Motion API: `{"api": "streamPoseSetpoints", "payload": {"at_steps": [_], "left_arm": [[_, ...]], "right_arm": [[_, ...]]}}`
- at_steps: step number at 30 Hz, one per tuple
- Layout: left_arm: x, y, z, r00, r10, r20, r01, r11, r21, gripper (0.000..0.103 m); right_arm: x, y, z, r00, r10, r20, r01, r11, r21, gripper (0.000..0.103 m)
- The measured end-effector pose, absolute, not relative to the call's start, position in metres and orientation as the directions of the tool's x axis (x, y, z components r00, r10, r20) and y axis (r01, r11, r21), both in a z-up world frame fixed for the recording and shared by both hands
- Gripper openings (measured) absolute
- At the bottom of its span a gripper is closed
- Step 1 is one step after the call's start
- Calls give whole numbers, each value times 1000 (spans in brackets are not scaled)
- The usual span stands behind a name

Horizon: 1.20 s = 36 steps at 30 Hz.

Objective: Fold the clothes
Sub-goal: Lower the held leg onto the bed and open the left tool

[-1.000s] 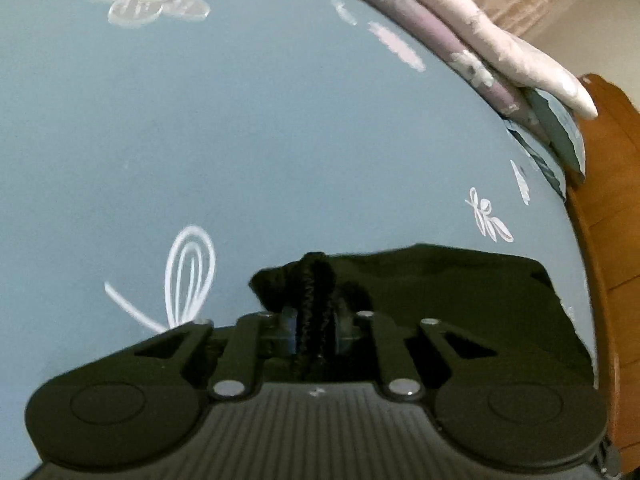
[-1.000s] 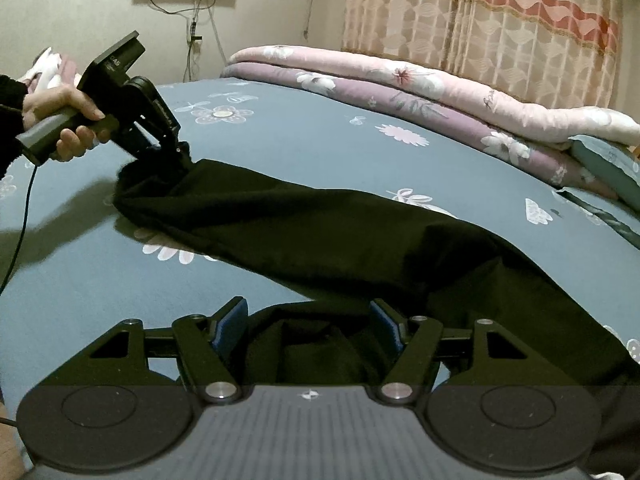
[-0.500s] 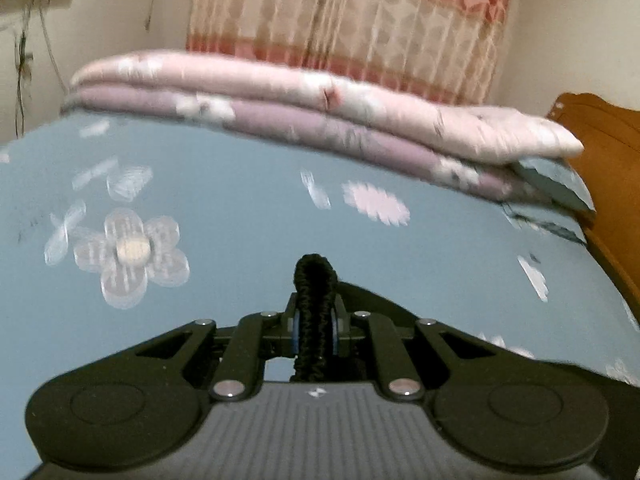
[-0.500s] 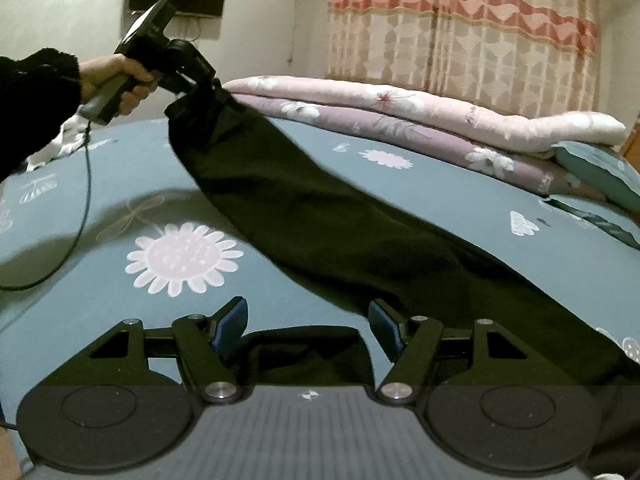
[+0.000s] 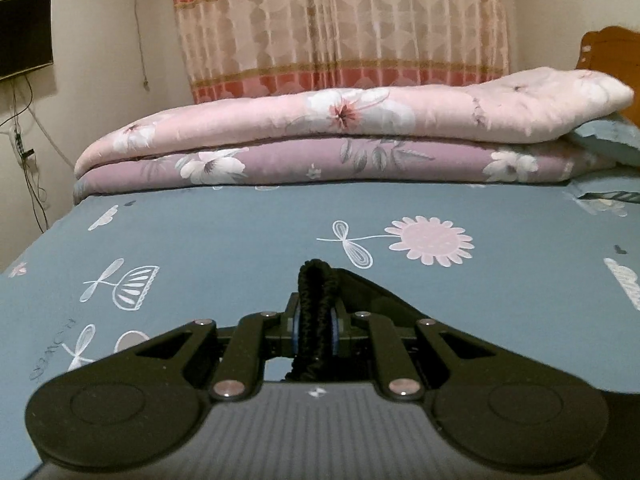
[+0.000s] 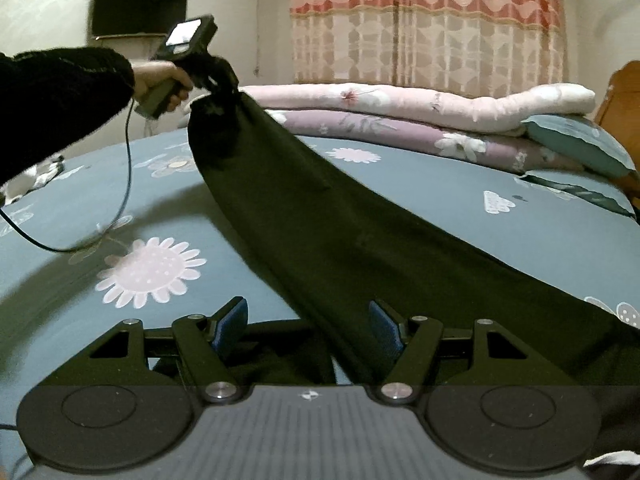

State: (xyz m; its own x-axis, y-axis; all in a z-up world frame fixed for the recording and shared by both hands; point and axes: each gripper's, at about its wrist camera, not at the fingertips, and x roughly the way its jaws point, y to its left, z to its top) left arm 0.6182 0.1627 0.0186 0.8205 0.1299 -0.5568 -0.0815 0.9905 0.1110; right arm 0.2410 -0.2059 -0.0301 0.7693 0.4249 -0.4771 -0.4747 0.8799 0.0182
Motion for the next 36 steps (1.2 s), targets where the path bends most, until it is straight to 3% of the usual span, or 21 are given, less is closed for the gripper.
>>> {"api": "streamPoseSetpoints", "payload": {"at_steps": [3,4,9,11,17,30,36], "left_arm": [[634,162,-5,791,153,-593,-98,987,123,13],[636,164,-12,780,161,-605,-105,986,127,20],[640,177,-37,726,200,-658,-133,980,151,30],[637,186,-37,717,210,-664,-161,978,136,38],[617,203,-13,712,228,-664,-218,971,100,46],[517,151,54,642,194,-742,-121,981,152,54],[463,113,48,632,78,-771,-48,997,61,57]], "right_arm": [[245,-208,-34,768,420,-484,-465,885,30,71],[246,-208,-35,766,422,-486,-464,885,36,71],[247,-209,-37,758,430,-490,-468,882,50,71],[247,-208,-37,755,436,-489,-472,880,55,71],[245,-206,-35,751,443,-491,-479,876,57,72],[217,-210,-4,786,429,-445,-461,886,39,79],[200,-227,12,813,416,-408,-447,894,21,80]]}}
